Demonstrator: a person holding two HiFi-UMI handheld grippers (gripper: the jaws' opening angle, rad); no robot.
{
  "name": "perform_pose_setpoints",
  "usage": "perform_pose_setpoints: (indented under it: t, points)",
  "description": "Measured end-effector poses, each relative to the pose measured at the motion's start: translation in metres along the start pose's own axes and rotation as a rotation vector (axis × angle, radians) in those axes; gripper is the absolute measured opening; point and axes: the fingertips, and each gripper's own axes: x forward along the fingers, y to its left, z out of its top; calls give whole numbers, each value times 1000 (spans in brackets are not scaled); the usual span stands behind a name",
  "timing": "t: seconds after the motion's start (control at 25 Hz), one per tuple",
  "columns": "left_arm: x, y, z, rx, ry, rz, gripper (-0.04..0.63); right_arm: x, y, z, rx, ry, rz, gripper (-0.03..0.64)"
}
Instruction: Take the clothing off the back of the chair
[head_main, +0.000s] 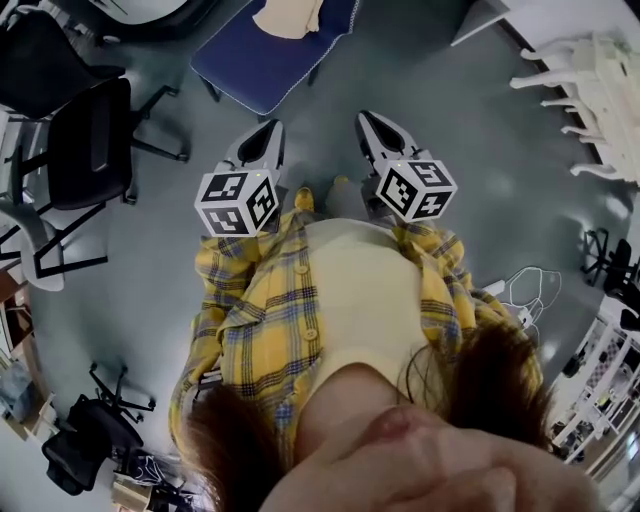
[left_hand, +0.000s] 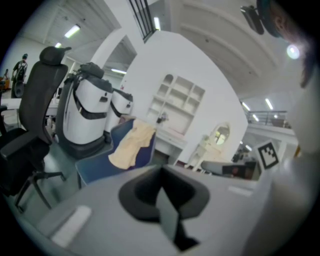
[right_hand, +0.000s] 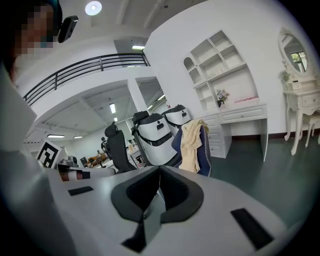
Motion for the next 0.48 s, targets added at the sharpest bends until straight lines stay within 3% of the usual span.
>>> perform_pose_setpoints:
  t: [0.16,0.32,0.48]
  points:
    - [14,-3,-2,47,29,1,3,9,-8,5,23,1,0,15]
    - [36,0,5,25,35,-1,3,26,-20,15,13,5,18,15]
    - [62,5,17,55,44,26,3,46,-42,29,-5,10,28,15]
